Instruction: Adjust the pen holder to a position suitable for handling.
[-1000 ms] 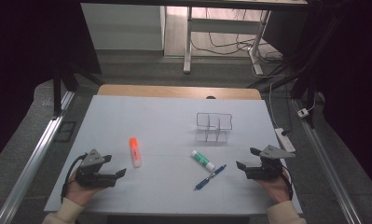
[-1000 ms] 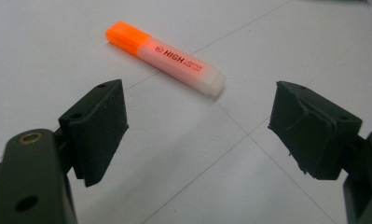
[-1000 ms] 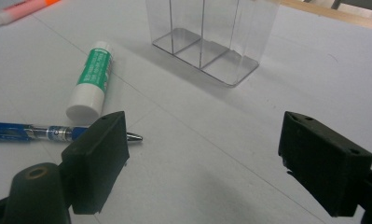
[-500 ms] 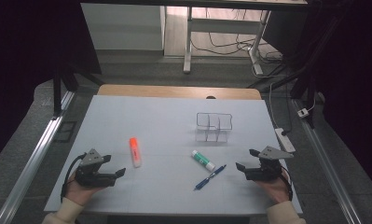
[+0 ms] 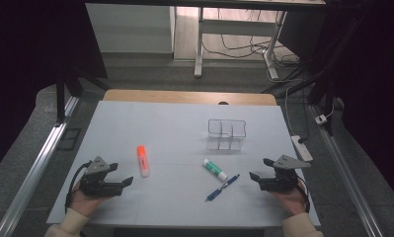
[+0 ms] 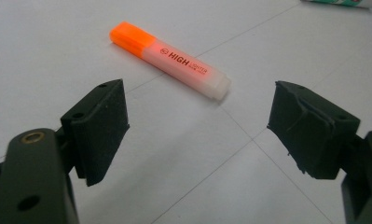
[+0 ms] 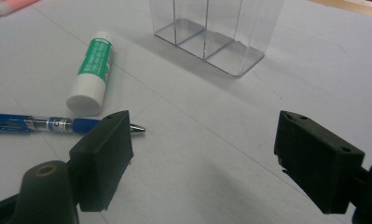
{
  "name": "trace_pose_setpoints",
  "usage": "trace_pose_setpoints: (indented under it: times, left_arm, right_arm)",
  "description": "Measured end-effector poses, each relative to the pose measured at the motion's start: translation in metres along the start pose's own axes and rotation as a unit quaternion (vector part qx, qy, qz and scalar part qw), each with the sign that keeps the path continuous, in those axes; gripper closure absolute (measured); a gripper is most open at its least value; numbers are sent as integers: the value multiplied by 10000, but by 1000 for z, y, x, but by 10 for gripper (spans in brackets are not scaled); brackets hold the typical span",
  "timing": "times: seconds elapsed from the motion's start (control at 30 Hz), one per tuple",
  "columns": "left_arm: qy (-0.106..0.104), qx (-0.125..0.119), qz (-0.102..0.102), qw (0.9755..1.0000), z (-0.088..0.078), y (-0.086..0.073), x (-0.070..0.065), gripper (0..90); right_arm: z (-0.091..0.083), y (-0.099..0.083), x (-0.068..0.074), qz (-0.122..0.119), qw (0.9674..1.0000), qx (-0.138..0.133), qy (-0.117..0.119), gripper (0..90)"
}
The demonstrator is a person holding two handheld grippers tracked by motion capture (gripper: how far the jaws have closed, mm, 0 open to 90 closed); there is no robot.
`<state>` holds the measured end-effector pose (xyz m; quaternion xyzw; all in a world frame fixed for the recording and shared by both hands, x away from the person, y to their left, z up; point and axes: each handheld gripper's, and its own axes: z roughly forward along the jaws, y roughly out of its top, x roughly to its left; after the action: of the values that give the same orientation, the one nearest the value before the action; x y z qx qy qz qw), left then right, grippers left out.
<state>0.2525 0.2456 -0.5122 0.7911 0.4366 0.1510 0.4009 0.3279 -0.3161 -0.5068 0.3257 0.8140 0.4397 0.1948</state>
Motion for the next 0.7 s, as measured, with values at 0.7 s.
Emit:
trace_pose_setpoints:
  times: [0.7]
  left_arm:
    - [-34, -53, 59, 10000, 6, 8, 1, 197]
  right_arm:
    - [5, 33, -5, 142, 9998, 27, -104, 233]
